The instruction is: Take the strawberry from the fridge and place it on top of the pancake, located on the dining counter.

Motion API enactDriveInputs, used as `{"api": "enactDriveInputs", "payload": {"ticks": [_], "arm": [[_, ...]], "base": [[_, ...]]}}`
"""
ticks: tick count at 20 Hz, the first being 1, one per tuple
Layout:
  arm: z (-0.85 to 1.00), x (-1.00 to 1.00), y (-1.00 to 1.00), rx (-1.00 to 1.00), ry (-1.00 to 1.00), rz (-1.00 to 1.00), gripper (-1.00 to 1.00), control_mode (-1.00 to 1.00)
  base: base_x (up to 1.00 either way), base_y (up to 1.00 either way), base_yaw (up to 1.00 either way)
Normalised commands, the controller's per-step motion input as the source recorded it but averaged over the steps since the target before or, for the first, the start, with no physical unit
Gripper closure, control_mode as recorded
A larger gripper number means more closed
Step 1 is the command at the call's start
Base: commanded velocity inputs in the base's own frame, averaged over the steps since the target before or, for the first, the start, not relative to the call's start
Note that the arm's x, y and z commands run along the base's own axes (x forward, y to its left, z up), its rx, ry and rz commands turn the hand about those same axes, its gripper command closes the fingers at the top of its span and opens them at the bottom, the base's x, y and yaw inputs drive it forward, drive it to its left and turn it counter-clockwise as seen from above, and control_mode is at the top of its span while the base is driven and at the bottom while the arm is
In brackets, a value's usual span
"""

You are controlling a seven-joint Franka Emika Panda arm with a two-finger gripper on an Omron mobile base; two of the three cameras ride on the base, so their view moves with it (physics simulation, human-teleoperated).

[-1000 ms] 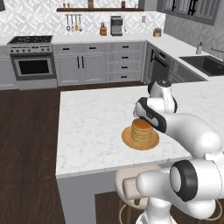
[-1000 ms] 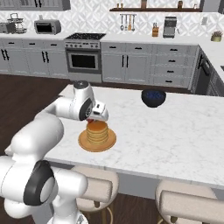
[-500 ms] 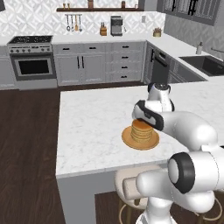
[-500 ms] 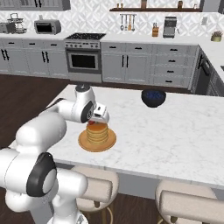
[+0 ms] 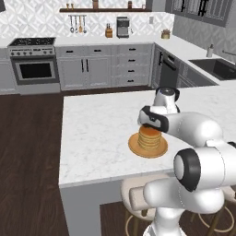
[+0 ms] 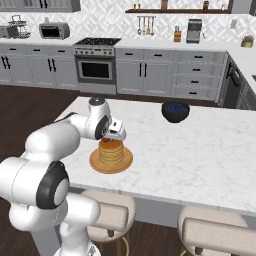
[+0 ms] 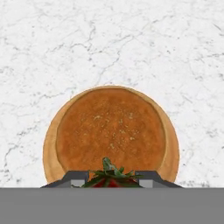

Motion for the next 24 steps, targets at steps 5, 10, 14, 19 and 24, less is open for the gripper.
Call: {"api": "enactDriveInputs", "payload": {"ticks": [5,10,14,19,24], "arm": [[-0.2,0.11,0.0,0.0,0.0,0.0,1.0,-1.0],[-0.18,0.03,0.0,0.0,0.0,0.0,1.0,-1.0],[-0.17,0.0,0.0,0.0,0.0,0.0,-1.0,-1.0],[-0.02,0.0,0.0,0.0,0.0,0.0,-1.0,-1.0],[0.15,0.0,0.0,0.0,0.0,0.0,-1.0,-1.0]], "base": [[0.0,0.0,0.0],[0.0,0.0,0.0],[0.0,0.0,0.0],[0.0,0.0,0.0],[0.0,0.0,0.0]]}}
